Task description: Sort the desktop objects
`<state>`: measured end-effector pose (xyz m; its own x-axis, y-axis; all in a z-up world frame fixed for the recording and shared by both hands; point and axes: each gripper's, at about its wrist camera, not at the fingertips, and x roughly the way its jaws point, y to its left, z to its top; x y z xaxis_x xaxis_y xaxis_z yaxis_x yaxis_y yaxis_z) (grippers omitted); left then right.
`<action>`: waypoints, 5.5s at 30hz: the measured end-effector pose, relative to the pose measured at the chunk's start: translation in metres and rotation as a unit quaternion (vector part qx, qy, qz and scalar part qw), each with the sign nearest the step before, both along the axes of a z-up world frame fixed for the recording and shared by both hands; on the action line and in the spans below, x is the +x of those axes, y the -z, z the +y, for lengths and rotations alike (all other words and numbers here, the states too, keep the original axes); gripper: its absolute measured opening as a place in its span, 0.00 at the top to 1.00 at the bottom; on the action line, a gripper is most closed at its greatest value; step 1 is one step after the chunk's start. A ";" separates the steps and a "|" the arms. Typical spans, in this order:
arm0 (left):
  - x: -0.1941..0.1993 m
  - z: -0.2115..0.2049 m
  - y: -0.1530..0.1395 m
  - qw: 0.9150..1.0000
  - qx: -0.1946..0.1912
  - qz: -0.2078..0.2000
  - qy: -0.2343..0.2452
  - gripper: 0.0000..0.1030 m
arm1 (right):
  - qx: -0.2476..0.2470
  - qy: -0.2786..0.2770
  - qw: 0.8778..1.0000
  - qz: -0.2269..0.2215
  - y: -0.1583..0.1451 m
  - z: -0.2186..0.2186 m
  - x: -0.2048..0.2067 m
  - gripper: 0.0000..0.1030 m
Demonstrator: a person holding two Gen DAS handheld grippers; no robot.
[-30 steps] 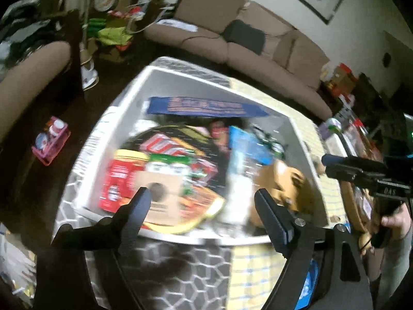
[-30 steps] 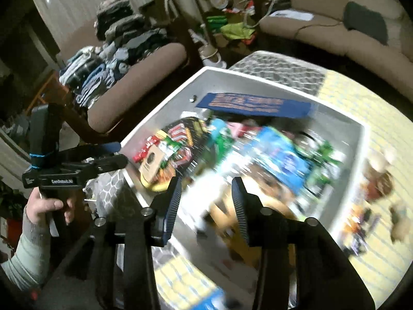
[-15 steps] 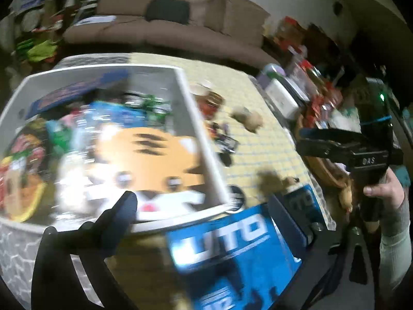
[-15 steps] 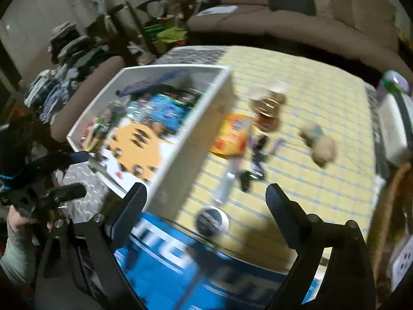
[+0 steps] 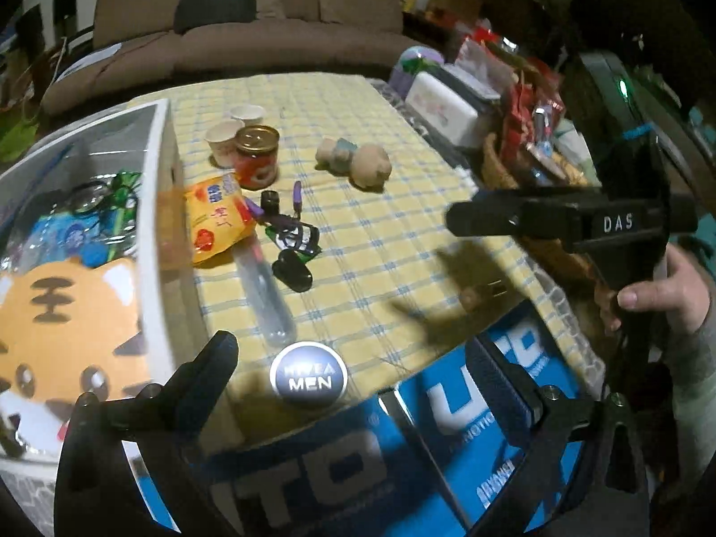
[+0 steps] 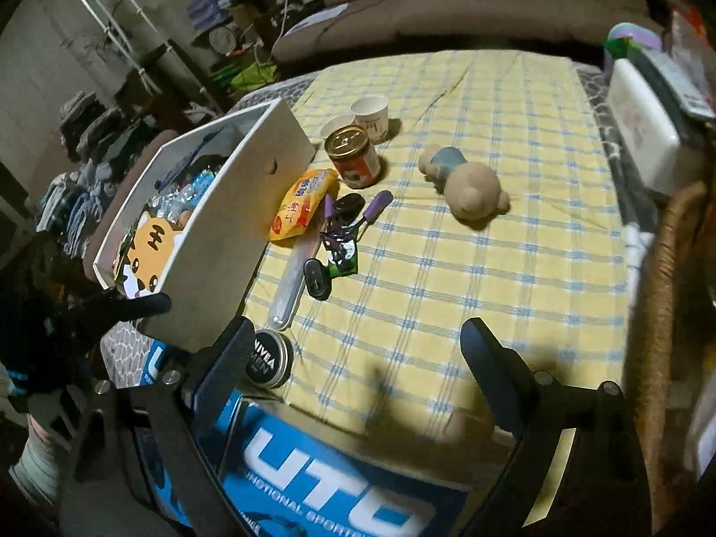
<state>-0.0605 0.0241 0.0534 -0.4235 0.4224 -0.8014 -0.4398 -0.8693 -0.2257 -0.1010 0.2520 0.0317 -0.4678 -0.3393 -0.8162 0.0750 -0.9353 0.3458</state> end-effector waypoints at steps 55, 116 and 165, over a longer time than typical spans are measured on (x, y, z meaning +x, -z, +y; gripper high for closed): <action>-0.091 0.035 0.061 0.994 0.011 -0.086 -0.073 0.73 | -0.041 -0.089 0.995 -0.019 0.039 -0.011 -0.128 0.82; -0.020 -0.119 -0.051 0.986 0.082 0.027 -0.145 0.08 | 0.040 -0.028 0.999 0.021 -0.034 -0.046 -0.046 0.41; -0.048 -0.003 0.036 0.910 0.283 -0.250 -0.173 0.08 | 0.069 -0.071 0.995 0.017 -0.059 -0.017 0.015 0.95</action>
<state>-0.1089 0.0212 0.0172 -0.2517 0.7376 -0.6265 0.1177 -0.6192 -0.7763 -0.0860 0.2351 0.0906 -0.4517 -0.2901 -0.8437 0.2184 -0.9528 0.2107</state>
